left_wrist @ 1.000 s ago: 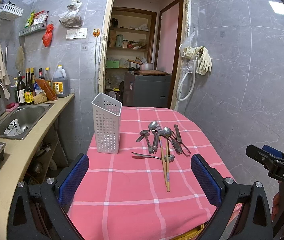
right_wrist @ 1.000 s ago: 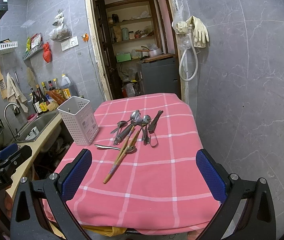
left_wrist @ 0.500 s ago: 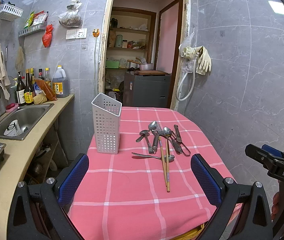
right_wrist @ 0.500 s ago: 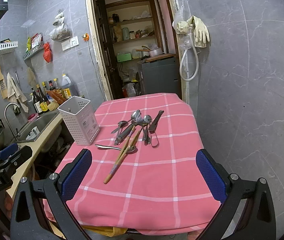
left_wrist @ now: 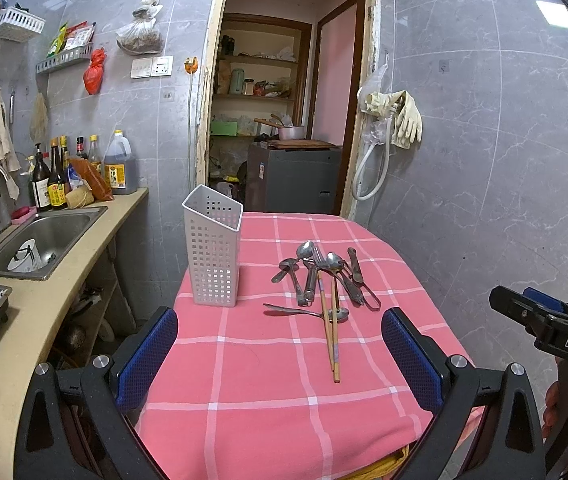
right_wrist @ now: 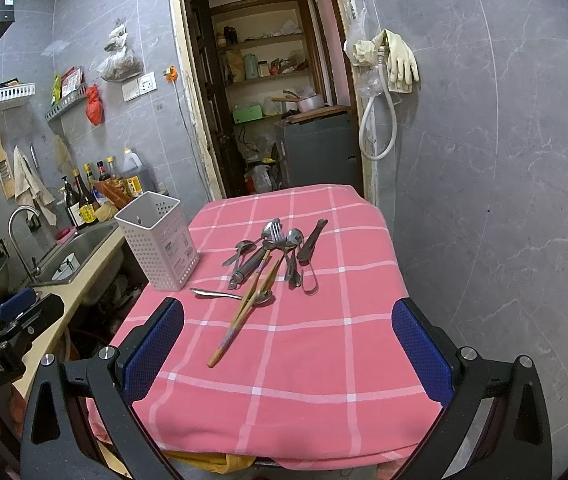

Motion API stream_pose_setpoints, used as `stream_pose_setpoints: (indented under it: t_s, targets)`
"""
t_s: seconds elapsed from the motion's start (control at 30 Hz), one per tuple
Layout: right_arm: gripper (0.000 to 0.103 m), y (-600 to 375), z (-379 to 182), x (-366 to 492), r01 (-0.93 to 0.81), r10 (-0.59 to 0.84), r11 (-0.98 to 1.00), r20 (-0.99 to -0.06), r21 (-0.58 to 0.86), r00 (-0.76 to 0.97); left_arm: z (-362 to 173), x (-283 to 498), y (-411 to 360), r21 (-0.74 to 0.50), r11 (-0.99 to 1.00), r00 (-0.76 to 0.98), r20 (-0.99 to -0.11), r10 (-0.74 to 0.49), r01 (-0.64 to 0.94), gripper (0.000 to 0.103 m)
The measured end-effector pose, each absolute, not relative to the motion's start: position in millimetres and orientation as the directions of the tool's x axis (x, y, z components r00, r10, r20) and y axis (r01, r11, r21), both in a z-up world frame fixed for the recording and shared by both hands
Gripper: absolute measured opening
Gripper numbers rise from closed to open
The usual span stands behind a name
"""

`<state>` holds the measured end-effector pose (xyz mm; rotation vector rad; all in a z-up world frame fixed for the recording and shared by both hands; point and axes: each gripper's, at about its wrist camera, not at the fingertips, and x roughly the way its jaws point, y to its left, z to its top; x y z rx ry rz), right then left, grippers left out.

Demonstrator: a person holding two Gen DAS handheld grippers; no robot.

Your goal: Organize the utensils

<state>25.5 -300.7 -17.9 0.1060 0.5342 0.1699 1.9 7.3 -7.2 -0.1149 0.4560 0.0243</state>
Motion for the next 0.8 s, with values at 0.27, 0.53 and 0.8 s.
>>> stream_pose_setpoints:
  t_s: [0.27,0.53,0.8]
  targets:
    - [0.102,-300.5,-16.3,24.2,-0.132,0.187,0.981,-0.498,0.144,0.847,-6.9,0.3,10.9,-0.105,0.993,0.898,-0.44,-0.002,-0.049,0.102]
    - [0.102,-297.2,-20.8,25.2,-0.13,0.185,0.981,-0.497,0.145,0.848,-8.6,-0.8,11.0,-0.104,0.993,0.898,-0.441,-0.003,-0.048,0.102]
    - [0.102,-299.5,-22.7,27.1,-0.128,0.185,0.981,-0.499,0.146,0.847,-8.6,-0.7,10.9,-0.104,0.993,0.897,-0.442,-0.003,-0.048,0.102]
